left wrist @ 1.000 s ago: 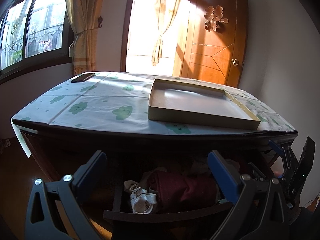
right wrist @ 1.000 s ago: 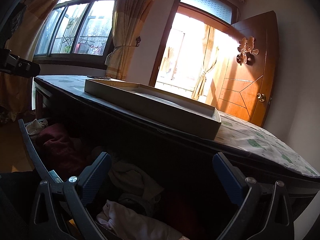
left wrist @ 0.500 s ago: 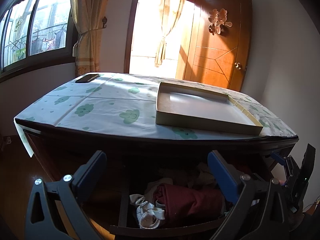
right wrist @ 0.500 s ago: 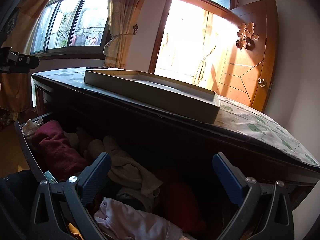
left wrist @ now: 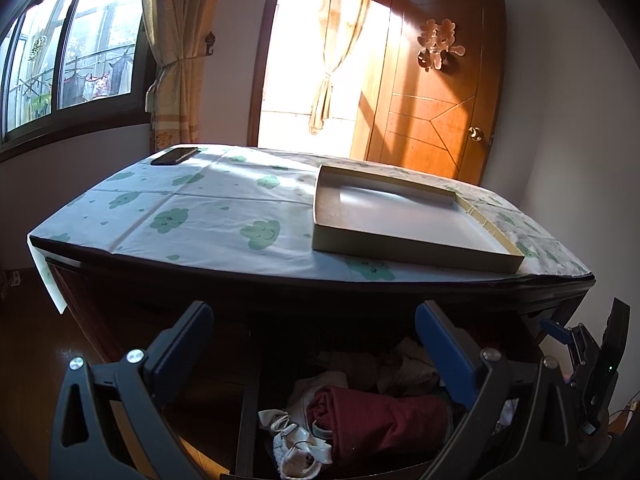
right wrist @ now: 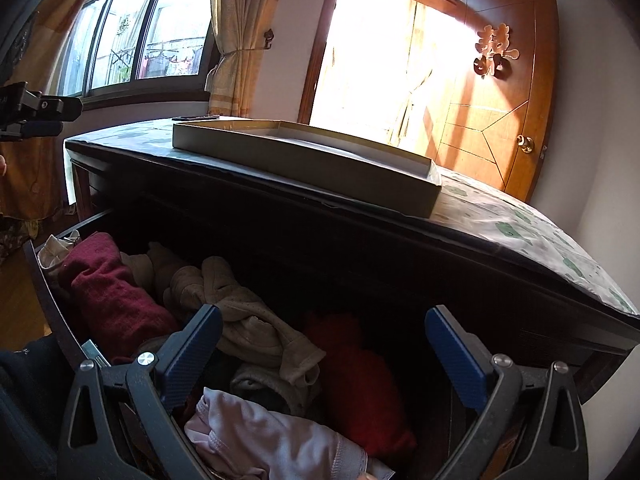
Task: Take underwear out of drawer
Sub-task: 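Move both tools into the drawer over the pile of clothes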
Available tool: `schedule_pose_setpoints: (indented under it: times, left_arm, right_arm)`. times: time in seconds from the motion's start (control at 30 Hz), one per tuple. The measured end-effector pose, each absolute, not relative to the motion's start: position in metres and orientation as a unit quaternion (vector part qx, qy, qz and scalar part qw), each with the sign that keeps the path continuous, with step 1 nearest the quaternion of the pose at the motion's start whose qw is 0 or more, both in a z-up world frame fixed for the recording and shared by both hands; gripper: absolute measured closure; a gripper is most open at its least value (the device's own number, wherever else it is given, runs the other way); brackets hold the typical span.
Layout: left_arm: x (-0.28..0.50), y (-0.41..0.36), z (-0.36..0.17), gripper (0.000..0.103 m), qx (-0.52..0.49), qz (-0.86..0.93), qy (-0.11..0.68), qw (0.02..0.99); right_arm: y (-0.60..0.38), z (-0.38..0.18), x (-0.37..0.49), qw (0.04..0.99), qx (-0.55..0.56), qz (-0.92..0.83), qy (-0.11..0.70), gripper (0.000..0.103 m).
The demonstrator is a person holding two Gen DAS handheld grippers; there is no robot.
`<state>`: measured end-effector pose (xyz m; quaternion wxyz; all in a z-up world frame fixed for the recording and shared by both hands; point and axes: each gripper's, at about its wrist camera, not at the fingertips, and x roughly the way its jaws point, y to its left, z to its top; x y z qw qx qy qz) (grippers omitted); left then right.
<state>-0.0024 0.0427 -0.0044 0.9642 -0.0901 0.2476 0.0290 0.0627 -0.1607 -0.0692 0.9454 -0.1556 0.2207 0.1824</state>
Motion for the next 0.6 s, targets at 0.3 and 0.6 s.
schedule_pose_setpoints:
  times: [0.3, 0.6]
  left_arm:
    - [-0.0004, 0.0389, -0.0061, 0.000, -0.085, 0.021, 0.261, 0.961]
    - [0.0014, 0.0357, -0.0078, 0.000, -0.079, 0.014, 0.273, 0.959]
  right_arm:
    - [-0.1629, -0.0696, 0.0581, 0.939, -0.153, 0.185, 0.246, 0.000]
    - [-0.1621, -0.0697, 0.0567, 0.933, -0.156, 0.189, 0.264, 0.000]
